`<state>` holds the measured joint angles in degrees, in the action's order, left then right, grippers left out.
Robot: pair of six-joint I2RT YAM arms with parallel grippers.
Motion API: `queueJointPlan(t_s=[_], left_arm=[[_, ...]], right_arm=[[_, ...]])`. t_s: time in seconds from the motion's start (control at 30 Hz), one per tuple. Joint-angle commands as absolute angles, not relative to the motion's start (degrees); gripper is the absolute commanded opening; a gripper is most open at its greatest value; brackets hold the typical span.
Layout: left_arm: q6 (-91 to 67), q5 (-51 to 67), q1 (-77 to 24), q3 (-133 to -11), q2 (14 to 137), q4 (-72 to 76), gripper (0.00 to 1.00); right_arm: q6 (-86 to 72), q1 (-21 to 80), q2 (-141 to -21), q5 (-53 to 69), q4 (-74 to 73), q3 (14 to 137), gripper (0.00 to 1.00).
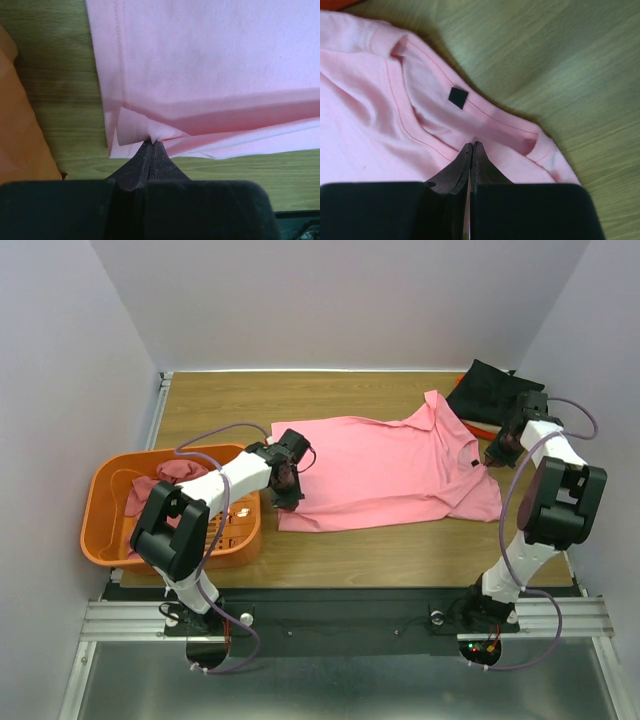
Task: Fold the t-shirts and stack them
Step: Fold the tshirt
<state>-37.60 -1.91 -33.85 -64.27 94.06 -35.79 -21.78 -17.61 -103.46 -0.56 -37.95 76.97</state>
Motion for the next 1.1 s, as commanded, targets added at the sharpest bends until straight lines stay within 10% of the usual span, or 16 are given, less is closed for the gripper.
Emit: queueJointPlan(t_s=[0.0, 1.07], left_arm=[[-38.2, -4.7, -33.3, -67.1, 93.3, -38.9, 0.0], [-34.7, -5.5, -29.3, -74.6, 98.2, -40.0, 0.0]], right_arm=[[-21.1, -16.2, -104.0, -0.4, -35.3, 80.8, 0.0], [-21.3, -13.1, -109.7, -2.2, -35.5, 87.8, 0.0]])
